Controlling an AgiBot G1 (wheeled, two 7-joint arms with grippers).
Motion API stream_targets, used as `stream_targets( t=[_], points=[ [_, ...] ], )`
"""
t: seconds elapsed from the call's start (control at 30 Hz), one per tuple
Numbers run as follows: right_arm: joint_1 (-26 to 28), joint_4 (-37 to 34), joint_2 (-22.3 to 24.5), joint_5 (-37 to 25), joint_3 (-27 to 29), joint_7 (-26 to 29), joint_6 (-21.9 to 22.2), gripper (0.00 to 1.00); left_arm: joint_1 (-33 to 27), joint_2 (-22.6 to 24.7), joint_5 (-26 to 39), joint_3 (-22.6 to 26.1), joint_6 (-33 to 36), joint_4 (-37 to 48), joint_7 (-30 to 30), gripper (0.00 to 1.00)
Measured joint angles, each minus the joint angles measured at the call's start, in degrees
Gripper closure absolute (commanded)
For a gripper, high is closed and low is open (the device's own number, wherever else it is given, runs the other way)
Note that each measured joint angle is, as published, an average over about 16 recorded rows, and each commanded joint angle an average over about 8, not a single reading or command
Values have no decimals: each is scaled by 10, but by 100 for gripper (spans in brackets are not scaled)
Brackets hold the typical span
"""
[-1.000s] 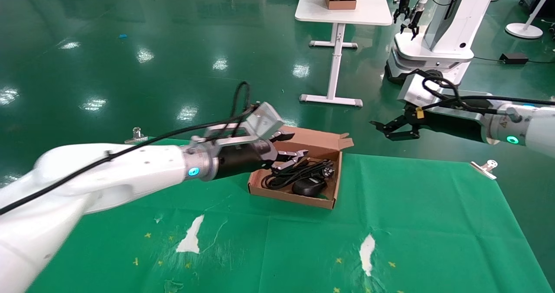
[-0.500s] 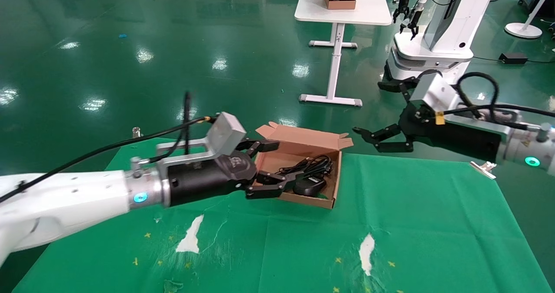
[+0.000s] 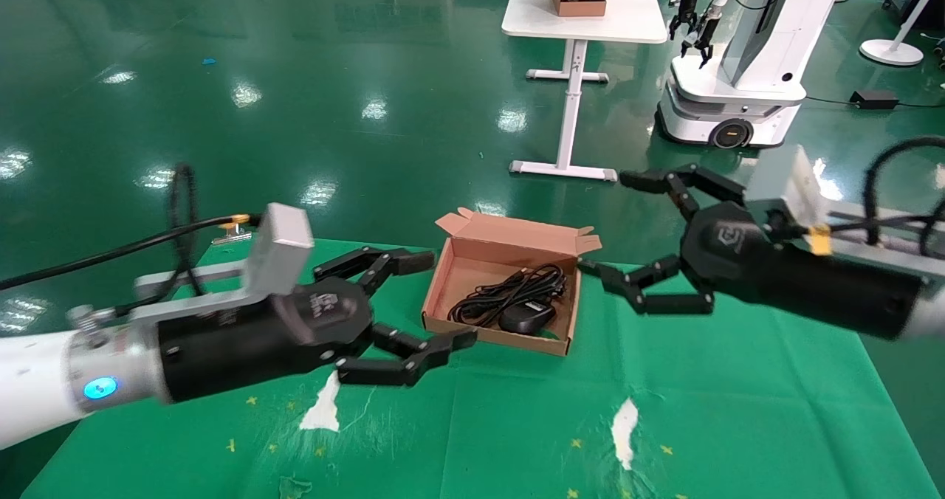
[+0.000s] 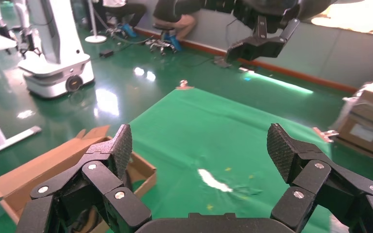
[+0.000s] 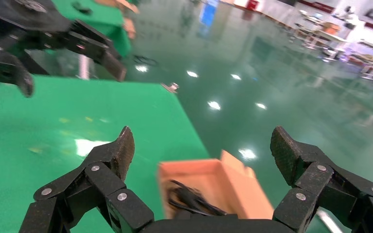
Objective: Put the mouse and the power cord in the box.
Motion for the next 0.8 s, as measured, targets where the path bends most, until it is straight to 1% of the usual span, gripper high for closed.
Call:
stream_targets(
  t=[0.53, 0.8],
  points=[
    [-117, 186, 73, 94, 47, 153, -87, 0, 87, -115, -86, -100, 119, -119, -18, 0],
    [-158, 250, 97, 126, 63, 201, -117, 0, 113, -148, -111, -129, 155, -154, -23, 0]
  ],
)
